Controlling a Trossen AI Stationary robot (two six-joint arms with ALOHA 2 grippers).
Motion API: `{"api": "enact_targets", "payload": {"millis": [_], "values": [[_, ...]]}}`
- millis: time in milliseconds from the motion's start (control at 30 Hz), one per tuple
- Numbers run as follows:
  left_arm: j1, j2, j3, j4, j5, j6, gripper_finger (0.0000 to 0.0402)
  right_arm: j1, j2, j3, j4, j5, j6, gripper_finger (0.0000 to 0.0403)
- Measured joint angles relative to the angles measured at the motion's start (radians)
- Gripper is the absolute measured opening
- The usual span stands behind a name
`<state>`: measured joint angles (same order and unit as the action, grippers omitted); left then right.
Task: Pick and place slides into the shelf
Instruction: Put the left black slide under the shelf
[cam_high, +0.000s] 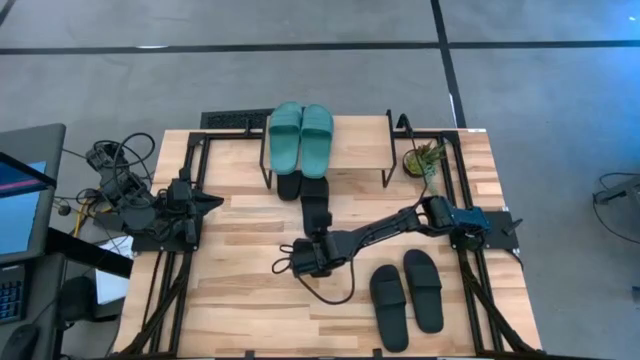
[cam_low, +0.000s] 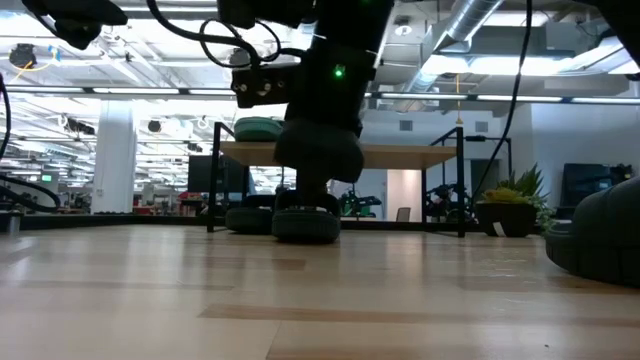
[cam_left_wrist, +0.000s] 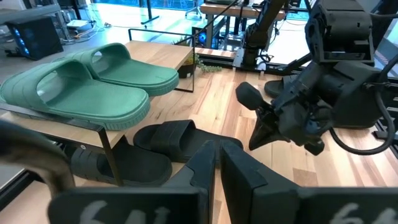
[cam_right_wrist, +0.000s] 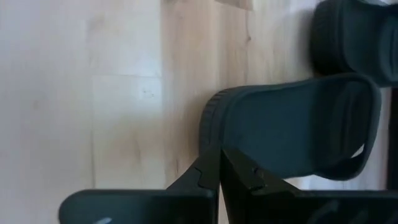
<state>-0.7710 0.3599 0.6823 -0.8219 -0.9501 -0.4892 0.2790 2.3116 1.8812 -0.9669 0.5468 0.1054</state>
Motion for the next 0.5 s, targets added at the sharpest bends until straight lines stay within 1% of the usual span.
{"api": "enact_targets", "payload": {"millis": [200,500], "values": [[0.000,0.000,0.000,0.000,0.000,0.000,0.0013,0.002,0.000,-0.042,0.018,-0.005,-0.003,0.0000],[0.000,0.000,0.000,0.000,-0.009,-0.004,0.0013,0.008,-0.001,-0.053,0.066,-0.012,-0.009,0.0000]]}}
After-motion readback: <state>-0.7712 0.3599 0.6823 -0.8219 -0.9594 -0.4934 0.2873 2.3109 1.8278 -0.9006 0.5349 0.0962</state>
